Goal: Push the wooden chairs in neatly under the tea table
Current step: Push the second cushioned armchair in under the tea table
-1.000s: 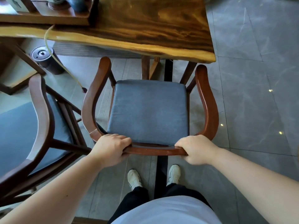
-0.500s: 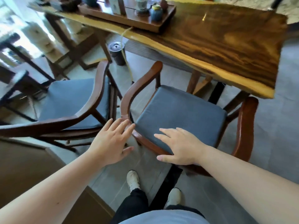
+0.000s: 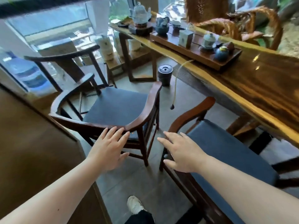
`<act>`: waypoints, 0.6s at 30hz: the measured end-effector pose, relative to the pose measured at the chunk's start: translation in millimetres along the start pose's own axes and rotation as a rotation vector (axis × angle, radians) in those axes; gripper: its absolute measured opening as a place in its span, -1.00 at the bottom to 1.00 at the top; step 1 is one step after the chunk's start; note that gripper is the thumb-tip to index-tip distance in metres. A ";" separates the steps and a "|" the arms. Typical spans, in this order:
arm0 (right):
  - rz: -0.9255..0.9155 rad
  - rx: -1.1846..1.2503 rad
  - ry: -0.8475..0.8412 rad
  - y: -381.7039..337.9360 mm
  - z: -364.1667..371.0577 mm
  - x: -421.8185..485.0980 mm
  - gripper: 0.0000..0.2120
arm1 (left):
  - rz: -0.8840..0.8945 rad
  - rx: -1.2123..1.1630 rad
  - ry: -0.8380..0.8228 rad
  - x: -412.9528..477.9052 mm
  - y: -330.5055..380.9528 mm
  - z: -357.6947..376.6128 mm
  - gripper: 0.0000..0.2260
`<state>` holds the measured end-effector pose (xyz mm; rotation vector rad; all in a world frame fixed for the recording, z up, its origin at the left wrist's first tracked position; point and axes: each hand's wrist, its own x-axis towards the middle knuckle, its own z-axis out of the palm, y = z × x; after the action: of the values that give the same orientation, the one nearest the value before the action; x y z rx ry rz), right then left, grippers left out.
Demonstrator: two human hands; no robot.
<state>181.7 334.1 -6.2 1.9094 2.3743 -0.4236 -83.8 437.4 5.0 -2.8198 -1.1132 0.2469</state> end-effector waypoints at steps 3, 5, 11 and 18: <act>-0.012 -0.004 -0.024 -12.8 -5.0 42.3 -0.24 | -0.041 -0.001 -0.032 6.1 -41.7 10.9 -0.36; -0.021 -0.026 -0.052 -20.6 -5.7 68.8 -0.24 | -0.066 -0.009 -0.056 12.2 -65.6 16.6 -0.32; -0.052 -0.042 -0.148 -31.5 -2.3 127.8 -0.23 | -0.076 0.005 -0.117 26.9 -111.0 34.6 -0.28; -0.154 -0.132 -0.216 -14.2 3.1 193.5 -0.15 | -0.043 -0.008 -0.141 55.0 -136.7 52.3 -0.23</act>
<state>123.5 514.1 -49.5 1.5488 2.3503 -0.4458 -145.3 576.4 -31.9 -2.8190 -1.2034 0.4442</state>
